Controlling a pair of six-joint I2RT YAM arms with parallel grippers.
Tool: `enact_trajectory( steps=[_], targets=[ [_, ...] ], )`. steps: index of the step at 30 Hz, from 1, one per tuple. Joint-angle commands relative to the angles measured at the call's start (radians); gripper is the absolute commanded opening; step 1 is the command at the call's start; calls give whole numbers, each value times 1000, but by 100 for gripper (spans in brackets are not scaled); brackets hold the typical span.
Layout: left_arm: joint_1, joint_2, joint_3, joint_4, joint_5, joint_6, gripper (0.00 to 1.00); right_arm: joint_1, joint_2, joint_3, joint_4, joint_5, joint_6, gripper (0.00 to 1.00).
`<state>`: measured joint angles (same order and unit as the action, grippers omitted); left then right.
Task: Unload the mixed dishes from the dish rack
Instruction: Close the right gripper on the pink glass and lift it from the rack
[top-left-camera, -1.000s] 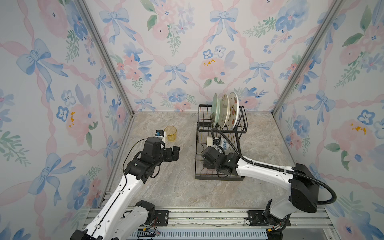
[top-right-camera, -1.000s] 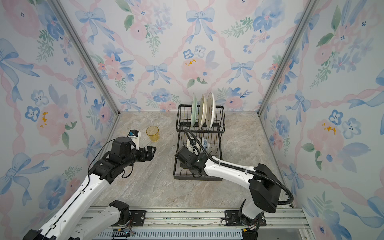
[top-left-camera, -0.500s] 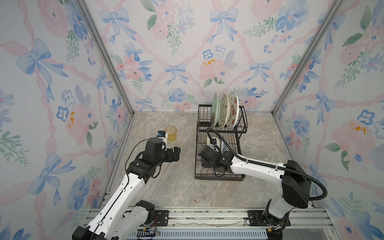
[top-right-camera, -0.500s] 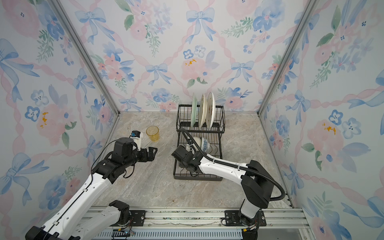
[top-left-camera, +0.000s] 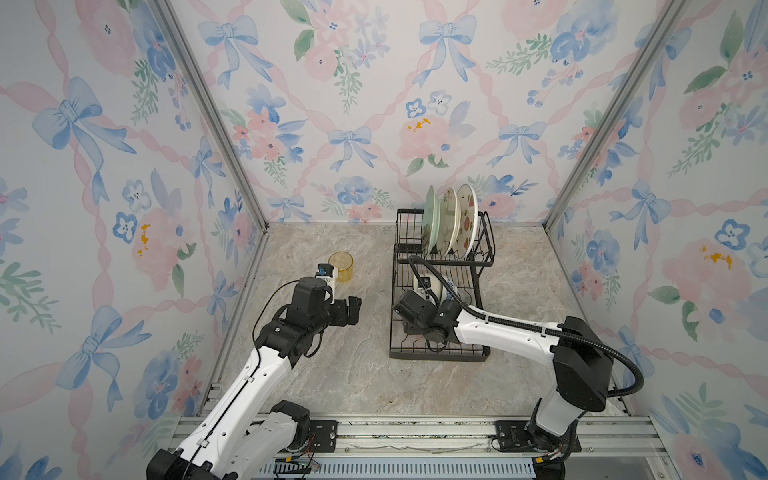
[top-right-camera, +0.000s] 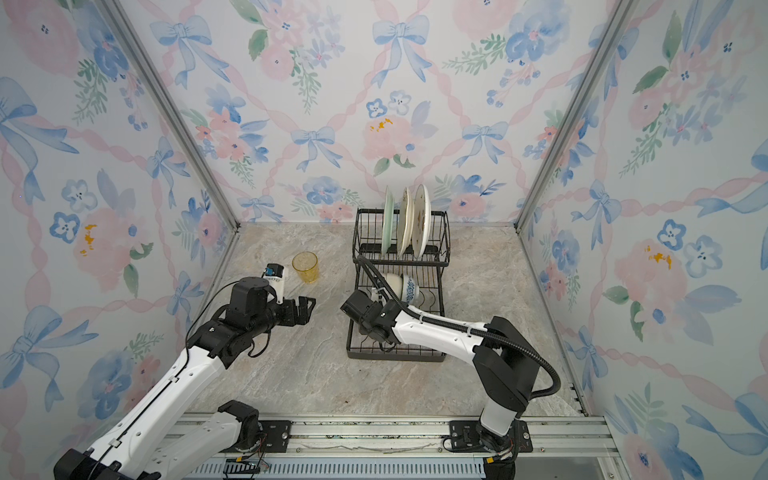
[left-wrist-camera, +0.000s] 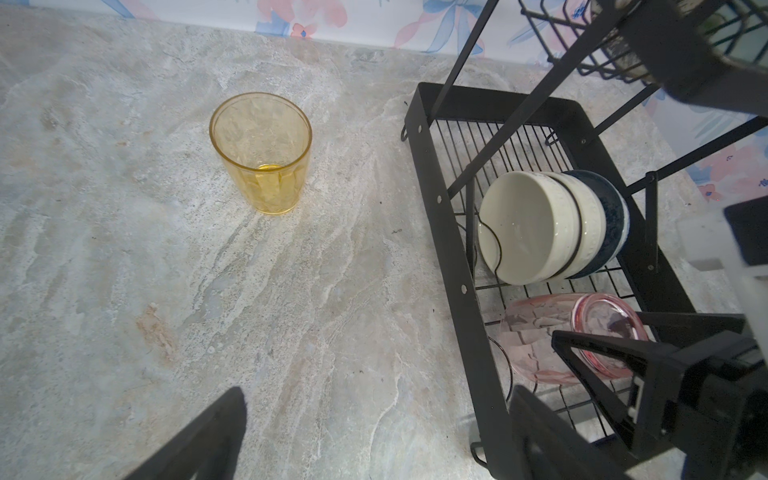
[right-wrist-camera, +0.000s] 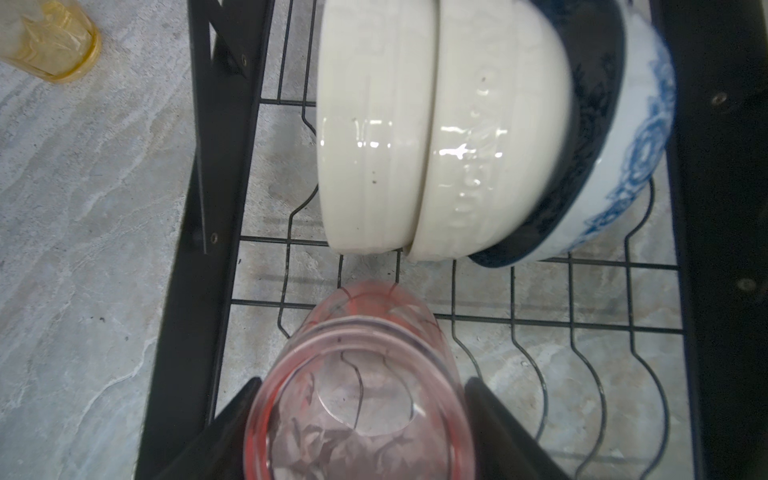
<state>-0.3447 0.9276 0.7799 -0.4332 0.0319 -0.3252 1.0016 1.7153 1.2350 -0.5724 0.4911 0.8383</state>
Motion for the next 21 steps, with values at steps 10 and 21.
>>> enact_trajectory(
  steps=[10,21],
  targets=[
    [1,10,-18,17,23,6,98,-19,-15,-27,-13,-46,-6,61],
    [0,11,-25,42,72,-18,98,-31,-142,-65,32,-63,-11,59]
  ],
)
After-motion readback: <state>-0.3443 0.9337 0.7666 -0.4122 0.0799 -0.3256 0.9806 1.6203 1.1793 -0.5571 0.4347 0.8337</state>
